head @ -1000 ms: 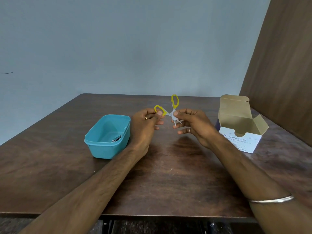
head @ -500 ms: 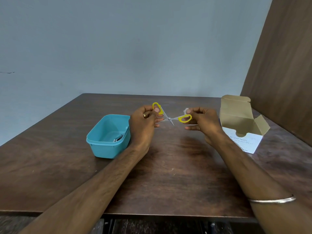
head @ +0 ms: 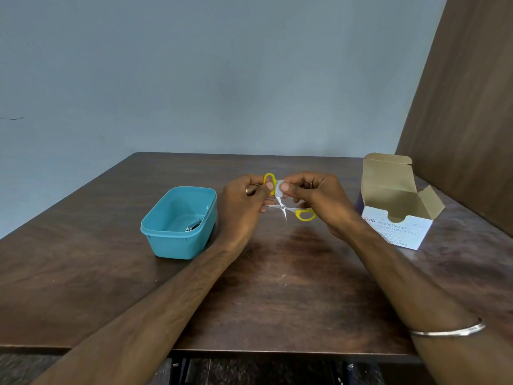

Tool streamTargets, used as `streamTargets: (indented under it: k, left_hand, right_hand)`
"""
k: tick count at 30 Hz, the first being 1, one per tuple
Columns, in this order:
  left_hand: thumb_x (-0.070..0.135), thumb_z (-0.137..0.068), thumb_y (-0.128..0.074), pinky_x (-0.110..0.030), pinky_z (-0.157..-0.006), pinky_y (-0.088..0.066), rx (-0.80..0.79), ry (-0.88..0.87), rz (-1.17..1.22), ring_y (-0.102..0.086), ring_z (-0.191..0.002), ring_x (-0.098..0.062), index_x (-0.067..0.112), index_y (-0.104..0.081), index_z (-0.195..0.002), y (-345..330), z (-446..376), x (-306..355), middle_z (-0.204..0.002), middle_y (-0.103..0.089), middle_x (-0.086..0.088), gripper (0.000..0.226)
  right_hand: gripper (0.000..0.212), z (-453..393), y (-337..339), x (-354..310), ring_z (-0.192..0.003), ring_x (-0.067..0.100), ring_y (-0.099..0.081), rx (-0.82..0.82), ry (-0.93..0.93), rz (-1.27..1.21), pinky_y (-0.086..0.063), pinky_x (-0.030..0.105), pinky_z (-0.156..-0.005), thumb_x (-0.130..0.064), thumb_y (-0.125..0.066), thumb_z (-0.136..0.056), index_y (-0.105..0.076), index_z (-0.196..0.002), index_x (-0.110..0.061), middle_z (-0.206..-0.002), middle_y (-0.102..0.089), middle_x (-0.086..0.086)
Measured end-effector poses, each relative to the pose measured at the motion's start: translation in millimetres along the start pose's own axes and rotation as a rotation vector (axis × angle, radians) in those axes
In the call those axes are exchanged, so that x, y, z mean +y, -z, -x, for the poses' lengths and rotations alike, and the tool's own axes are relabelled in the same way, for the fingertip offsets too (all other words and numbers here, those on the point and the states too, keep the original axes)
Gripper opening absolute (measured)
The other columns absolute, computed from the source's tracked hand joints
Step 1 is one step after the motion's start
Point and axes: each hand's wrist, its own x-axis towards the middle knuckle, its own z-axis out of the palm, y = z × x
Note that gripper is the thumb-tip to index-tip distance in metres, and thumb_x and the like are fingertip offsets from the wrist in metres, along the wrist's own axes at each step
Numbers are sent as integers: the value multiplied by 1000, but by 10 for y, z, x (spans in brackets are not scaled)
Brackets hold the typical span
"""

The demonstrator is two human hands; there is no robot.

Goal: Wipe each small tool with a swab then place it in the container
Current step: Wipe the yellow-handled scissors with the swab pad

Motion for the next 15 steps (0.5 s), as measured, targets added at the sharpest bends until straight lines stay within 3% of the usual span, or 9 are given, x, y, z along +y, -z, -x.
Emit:
streamTargets:
  k: [4,10,15]
  left_hand:
    - [16,-91,-67,-35,-61,-58,-22,-13,-35,-74,-71,-13,15,-71,-95,1,-9,-25,-80,-76,-2,6]
    - [19,-91,-67,-30,-59,-57,-33,-24,-59,-74,-70,-13,15,-71,-94,7,-17,-47,-77,-76,-1,6]
    - [19,-90,-68,-34,-60,-59,1,-18,-58,-75,-68,-15,13,-72,-92,12,-34,-64,-76,-76,-2,7]
  right_hand:
    - [12,7,3,2,-60,2,-58,-13,14,23,-48,20,-58,-15,-75,-86,-77,-81,-25,-71,-73,-8]
    - [11,6,4,11,-63,8,-57,-19,27,49,-49,24,-58,-15,-76,-86,-78,-80,-24,-70,-71,-7]
    - [3,-13,7,40,-66,9,-56,-47,1,135,-48,28,-63,-16,-78,-84,-78,-81,-18,-73,-71,-2]
